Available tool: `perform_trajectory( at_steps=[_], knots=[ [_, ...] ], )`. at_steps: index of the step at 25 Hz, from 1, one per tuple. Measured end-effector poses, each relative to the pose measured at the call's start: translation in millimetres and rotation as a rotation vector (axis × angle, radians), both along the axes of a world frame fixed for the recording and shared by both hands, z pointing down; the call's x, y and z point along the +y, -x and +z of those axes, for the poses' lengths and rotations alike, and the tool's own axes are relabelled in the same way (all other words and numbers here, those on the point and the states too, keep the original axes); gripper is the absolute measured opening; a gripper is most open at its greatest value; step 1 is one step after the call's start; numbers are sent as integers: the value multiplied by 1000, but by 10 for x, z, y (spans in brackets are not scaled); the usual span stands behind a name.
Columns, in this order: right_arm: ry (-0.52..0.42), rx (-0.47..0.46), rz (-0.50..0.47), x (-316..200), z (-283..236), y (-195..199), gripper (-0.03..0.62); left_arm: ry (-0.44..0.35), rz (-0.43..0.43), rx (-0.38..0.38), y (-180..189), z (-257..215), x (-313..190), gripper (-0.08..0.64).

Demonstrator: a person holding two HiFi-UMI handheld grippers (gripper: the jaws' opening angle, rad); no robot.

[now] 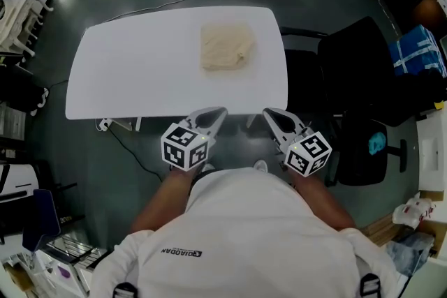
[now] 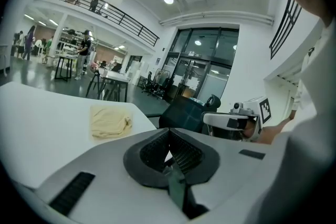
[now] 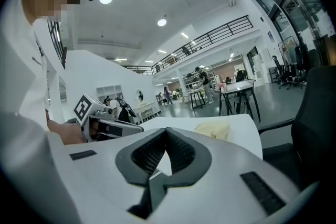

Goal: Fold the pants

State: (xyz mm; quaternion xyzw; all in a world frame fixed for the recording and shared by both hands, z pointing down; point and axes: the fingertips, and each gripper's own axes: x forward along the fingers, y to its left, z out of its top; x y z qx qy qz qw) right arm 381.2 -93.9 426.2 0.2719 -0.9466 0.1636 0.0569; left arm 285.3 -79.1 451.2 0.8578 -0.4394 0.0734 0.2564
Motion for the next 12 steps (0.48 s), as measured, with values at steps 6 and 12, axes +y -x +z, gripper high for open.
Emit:
perform_trajectory(
  at_steps=[6, 12],
  knots=[
    [24, 0, -9, -109, 66, -212, 18, 22, -25, -13, -149, 47, -42, 28],
    [71, -11, -9, -80, 180, -317, 18, 12, -32, -19, -249, 31, 4, 28]
  ],
)
